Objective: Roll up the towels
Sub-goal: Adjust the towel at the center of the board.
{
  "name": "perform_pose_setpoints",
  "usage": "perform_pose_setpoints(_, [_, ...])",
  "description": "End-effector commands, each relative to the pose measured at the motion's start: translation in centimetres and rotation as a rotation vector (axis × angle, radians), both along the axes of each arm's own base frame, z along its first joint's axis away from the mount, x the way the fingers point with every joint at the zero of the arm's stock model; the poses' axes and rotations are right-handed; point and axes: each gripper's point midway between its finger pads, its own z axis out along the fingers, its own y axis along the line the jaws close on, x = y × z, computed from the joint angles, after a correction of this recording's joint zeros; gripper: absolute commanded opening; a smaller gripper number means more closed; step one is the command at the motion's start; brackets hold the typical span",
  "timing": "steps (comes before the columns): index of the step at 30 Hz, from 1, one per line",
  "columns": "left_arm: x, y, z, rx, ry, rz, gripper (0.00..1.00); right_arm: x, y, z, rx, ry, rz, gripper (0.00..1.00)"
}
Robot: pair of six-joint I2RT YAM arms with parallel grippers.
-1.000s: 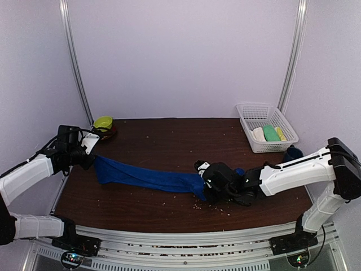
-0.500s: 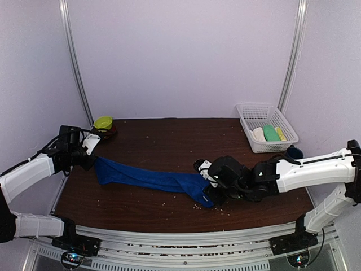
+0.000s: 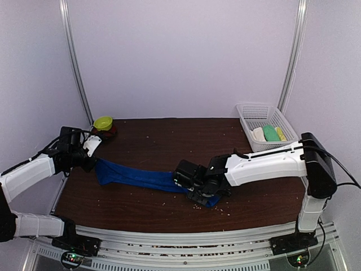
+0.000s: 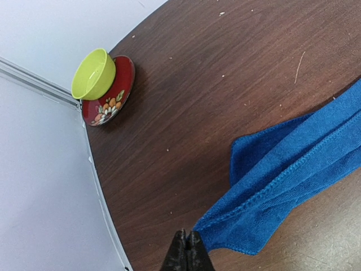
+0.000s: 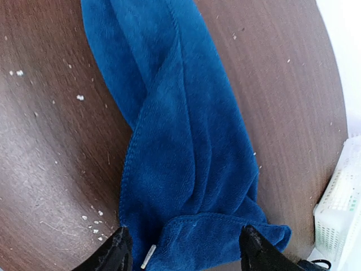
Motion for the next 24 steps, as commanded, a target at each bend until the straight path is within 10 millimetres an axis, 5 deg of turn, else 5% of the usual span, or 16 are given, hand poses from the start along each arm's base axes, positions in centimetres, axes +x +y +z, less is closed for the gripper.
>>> perform_pose_setpoints(1, [0.2, -0.1, 0.4, -0.020, -0.026, -0.002, 0.00, -0.5, -1.5, -1.4, -0.032, 0.022, -0.082, 0.63])
perform_pose_setpoints(16, [0.2, -0.2, 0.0, -0.024, -0.014, -0.004, 0.00, 0.4, -3.2, -3.3, -0.109, -0.038, -0.170, 0.43])
perform_pose_setpoints(24, [0.3, -0.2, -0.3, -0.019, -0.003, -0.004, 0.00, 1.2, -3.7, -2.8, -0.054, -0.038, -0.233, 0.00])
